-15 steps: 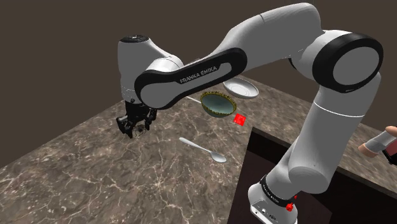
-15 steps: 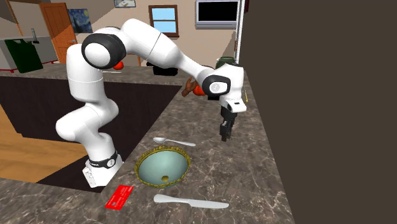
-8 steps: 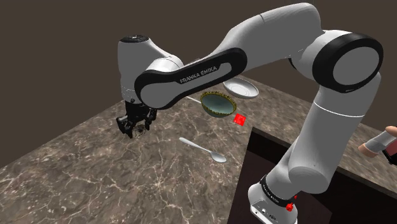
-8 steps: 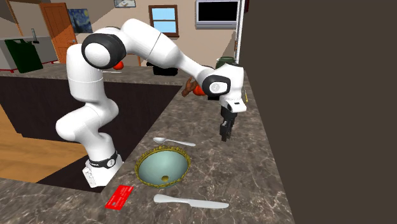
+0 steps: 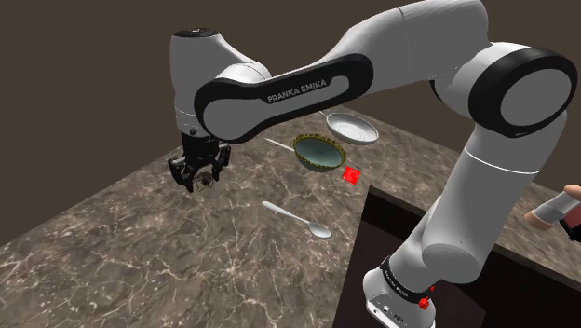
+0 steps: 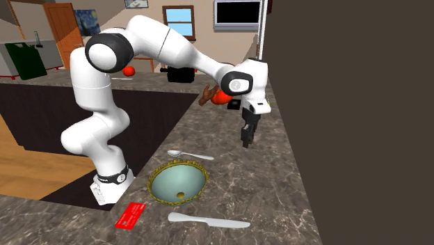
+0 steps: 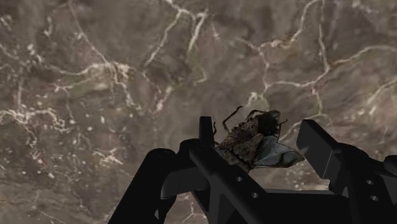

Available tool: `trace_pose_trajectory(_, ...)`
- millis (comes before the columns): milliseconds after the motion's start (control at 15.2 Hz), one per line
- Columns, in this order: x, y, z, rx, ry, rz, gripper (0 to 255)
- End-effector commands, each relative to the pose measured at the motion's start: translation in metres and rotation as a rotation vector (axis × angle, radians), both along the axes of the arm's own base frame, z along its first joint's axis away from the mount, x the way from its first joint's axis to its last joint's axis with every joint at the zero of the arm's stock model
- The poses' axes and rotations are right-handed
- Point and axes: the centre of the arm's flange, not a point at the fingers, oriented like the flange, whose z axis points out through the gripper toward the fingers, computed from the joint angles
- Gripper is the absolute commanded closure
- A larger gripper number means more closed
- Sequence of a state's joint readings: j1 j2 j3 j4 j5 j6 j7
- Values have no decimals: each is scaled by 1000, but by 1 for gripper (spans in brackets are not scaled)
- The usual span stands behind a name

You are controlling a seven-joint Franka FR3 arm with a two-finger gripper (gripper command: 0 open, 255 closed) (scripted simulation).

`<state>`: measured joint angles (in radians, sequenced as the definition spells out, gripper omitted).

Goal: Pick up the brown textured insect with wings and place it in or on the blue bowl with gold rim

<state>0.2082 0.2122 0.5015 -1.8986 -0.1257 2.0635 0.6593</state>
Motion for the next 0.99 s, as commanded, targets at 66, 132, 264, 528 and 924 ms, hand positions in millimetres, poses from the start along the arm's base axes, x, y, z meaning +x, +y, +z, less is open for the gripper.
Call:
trace_pose_trajectory(66, -1, 0, 16, 0, 0, 0, 255)
trace_pose_trajectory(132, -1, 0, 21, 0, 0, 0, 255)
trace_pose_trajectory(264, -1, 0, 32, 0, 0, 0, 255)
trace_pose_trajectory(528, -1, 0, 53, 0, 0, 0, 255)
trace_pose_trajectory(924, -1, 0, 85, 0, 0, 0, 255)
